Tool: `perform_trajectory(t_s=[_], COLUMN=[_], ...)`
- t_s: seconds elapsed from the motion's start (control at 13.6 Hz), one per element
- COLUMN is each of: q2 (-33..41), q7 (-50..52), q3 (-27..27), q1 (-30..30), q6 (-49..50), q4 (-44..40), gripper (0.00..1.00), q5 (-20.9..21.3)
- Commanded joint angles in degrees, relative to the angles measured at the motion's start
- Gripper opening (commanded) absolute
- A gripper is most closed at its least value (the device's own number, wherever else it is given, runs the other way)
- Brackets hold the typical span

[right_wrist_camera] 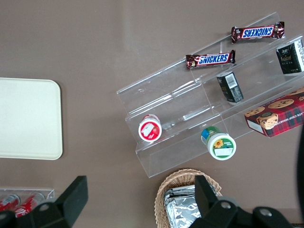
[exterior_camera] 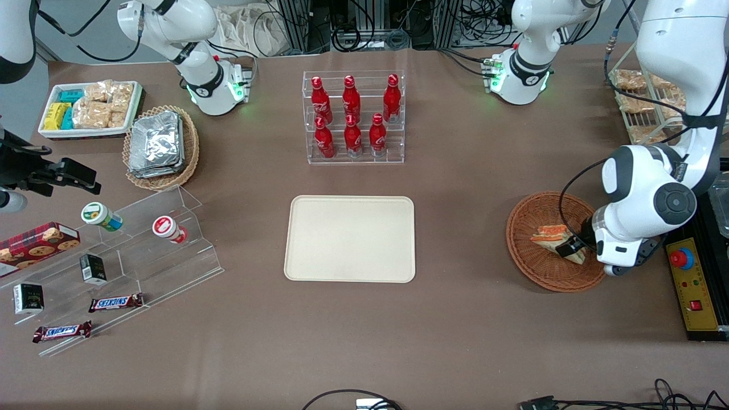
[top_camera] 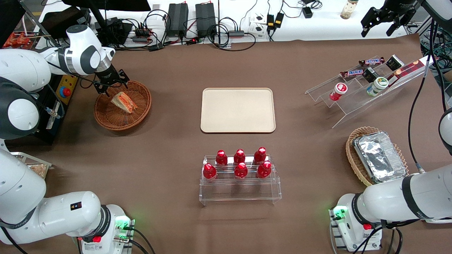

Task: Place sandwich from basket to tray
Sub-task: 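Lower the open left gripper over the wrapped sandwich in the basket, then close the left gripper on the sandwich's edge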

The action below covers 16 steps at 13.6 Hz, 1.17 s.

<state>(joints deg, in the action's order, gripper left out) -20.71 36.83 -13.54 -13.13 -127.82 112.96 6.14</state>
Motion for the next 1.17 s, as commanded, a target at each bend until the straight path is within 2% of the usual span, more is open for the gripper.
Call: perform_trajectory(t_s=[0.0,0.51,0.59,0.66,0.73,0.81,1.1], q2=[0.50,-4.34,-4.25,-4.08,-3.64,-3.46,-0.48], q7=[2.19,3.33,4.73,5.00,5.01,4.49,3.34], q3=[-0.43,-0.17,-0.17,-0.25,-0.43,-0.52,-1.13], q1=[-0.32,-2.26,-2.08,-1.73,-1.64,-1.64,-0.68], q6=[-2.69,-2.78,-2.43,-2.08,-1.90,-1.29,7.38], q4=[1.91,2.01,2.00,1.92,1.92,1.74,-2.20], gripper=[1.00,1.00,0.93,0.60,0.23,0.00,0.00], q5=[-0.43,-0.34,-0.25,-0.25,-0.16,0.10,0.45])
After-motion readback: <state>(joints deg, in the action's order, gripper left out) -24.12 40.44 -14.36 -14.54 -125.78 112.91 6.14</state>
